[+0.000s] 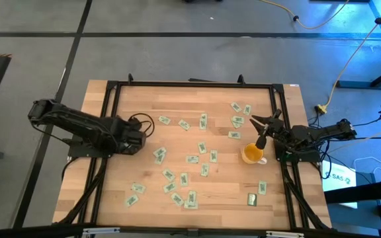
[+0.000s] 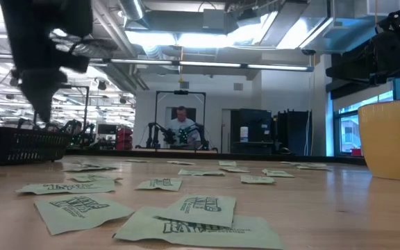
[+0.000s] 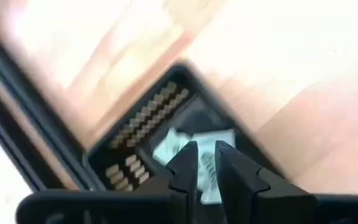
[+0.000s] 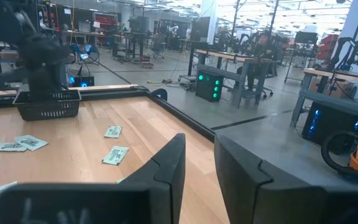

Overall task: Pick and place Stevia / Truvia into bins
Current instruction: Put the stevia packet into the black bin

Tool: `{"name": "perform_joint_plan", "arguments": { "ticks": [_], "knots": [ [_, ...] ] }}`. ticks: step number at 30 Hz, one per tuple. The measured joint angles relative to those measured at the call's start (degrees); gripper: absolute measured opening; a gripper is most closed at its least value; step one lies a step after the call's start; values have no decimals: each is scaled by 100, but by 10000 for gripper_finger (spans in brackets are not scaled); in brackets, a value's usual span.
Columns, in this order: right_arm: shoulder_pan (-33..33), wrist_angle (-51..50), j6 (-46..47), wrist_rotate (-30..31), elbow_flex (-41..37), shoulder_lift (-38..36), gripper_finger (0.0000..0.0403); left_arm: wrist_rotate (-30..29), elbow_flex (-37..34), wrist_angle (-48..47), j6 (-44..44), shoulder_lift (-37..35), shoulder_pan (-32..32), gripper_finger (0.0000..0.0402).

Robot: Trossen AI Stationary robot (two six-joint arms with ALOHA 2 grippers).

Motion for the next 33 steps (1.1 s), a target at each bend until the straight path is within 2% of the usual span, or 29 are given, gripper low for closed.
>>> {"name": "perform_joint_plan", "arguments": {
  "ticks": [4,10,15,20,25,33],
  "knots": [
    [0,1,-1,2,-1,0,90,187,182,589,775,0,-2,49],
    [0,-1,-2,1,0,0,90,1427,186,2121,2289,81,-143,62],
    [0,-9,-2,2,-1,-2,90,2008,186,2808,3104,431,-653,70],
    [0,-22,-2,0,0,-2,90,2240,186,3095,3178,1006,-1257,69],
    [0,-21,-2,2,-1,-2,90,2391,186,3426,2796,1471,-1704,65],
    [0,-21,-11,2,-1,-2,90,2490,186,3931,2571,1657,-2261,70]
  ]
}}
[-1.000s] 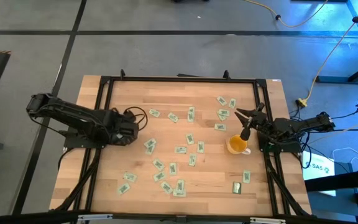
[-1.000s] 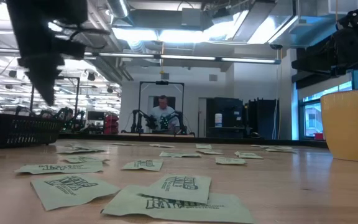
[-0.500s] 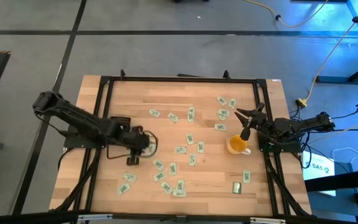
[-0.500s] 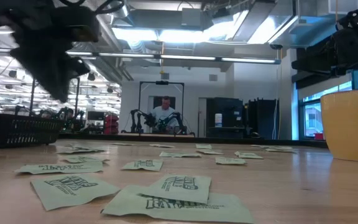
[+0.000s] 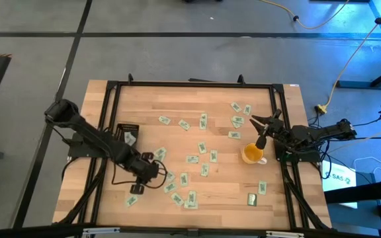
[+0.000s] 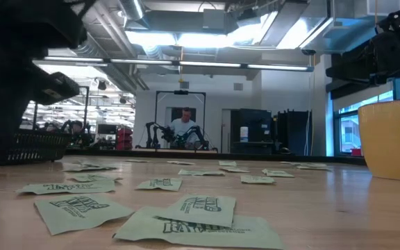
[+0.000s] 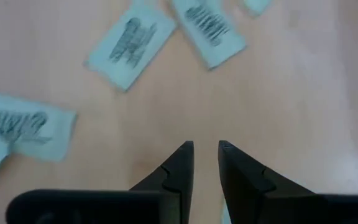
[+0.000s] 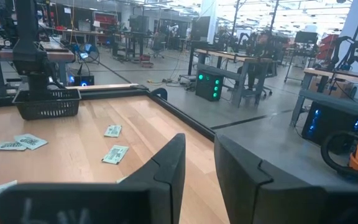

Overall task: Pick and place Stevia / Truvia into bins
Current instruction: Put the stevia packet into the black bin

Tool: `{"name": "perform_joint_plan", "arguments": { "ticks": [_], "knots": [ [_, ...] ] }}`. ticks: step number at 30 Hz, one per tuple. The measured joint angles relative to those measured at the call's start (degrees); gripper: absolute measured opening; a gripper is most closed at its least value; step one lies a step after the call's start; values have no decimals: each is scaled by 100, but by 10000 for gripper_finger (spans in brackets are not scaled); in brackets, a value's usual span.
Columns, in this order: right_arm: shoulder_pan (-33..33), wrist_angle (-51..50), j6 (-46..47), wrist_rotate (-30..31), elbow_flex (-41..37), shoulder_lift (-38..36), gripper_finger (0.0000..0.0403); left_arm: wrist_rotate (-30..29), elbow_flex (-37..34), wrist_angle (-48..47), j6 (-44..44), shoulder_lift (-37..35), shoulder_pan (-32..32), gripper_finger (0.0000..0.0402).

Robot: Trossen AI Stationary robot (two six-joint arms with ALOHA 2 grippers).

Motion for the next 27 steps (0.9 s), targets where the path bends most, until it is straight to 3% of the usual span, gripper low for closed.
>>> {"name": "perform_joint_plan", "arguments": {
  "ticks": [5,17,21,27],
  "knots": [
    [0,0,4,0,0,0,90,-93,0,-4,-13,0,-386,63],
    [0,2,28,0,0,0,90,-947,467,-550,-374,86,-1186,42],
    [0,23,23,0,1,0,90,-917,637,-594,-405,484,-1332,33],
    [0,37,28,-1,1,0,90,-463,785,-1378,-952,1031,-1420,24]
  ]
}}
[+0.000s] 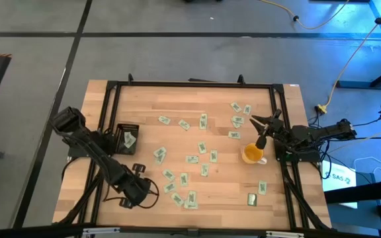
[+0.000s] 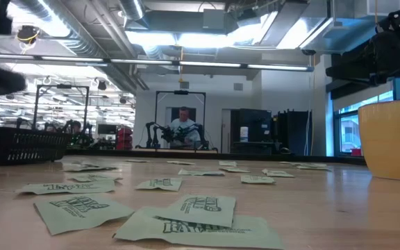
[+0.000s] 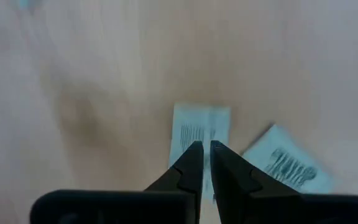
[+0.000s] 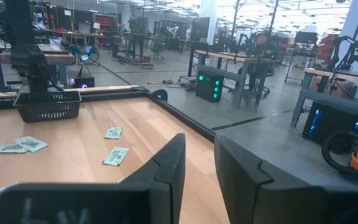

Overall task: Pick and place Stevia / Truvia into bins
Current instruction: Put the stevia packet into the black bin

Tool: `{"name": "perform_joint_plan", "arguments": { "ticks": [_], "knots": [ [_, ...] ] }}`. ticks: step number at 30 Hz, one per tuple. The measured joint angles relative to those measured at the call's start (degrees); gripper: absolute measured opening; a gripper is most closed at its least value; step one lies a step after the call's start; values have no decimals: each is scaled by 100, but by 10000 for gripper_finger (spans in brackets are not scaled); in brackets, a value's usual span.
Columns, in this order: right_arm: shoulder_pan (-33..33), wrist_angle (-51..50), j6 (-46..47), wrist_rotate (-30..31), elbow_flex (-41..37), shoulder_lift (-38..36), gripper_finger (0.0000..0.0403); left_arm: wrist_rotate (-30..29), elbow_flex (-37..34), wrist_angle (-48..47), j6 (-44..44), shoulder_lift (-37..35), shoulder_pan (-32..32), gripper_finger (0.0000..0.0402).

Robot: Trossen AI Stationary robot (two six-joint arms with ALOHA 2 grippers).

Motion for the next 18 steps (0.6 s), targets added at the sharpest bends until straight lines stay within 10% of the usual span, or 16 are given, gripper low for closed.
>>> {"name": "perform_joint_plan", "arguments": {
  "ticks": [18],
  "knots": [
    [0,6,-7,0,-1,1,90,-6,-25,-43,-441,162,18,89]
  ]
}}
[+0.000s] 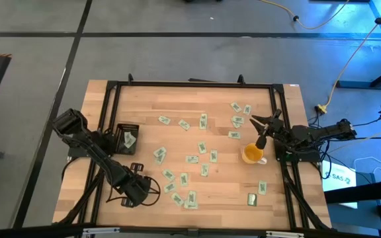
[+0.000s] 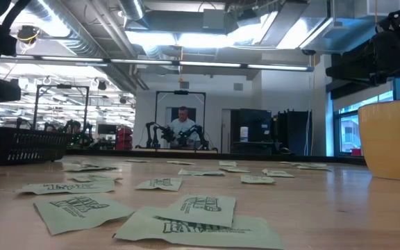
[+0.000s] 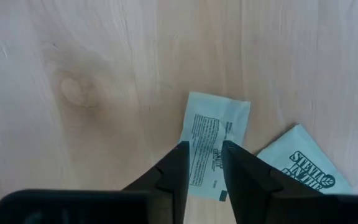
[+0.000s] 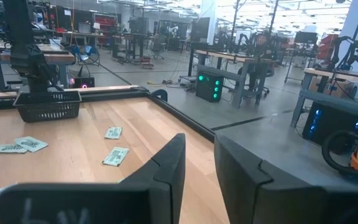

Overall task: Pick and place Stevia / Truvia into bins
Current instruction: Put the stevia packet into the black bin

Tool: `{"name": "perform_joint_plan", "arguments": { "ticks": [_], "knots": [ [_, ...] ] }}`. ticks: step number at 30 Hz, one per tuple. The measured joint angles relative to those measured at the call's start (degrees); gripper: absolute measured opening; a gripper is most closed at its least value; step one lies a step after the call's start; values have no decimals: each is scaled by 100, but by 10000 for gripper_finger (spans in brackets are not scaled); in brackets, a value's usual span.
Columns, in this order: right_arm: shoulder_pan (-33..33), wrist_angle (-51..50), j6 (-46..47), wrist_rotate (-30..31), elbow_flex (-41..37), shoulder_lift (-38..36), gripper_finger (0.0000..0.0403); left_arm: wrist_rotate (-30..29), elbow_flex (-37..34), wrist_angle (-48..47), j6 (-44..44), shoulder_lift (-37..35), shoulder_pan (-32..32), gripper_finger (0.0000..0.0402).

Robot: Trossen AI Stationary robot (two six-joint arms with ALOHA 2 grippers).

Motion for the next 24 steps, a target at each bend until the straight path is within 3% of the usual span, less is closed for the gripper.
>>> {"name": "perform_joint_plan", "arguments": {
  "ticks": [6,19,24],
  "knots": [
    [0,-10,-13,0,1,0,90,278,-276,116,-427,-31,4,67],
    [0,-26,-172,-1,0,0,90,370,-336,145,-154,-169,206,6],
    [0,-24,-169,1,0,1,90,3,-343,-30,-553,-609,543,8]
  ]
}}
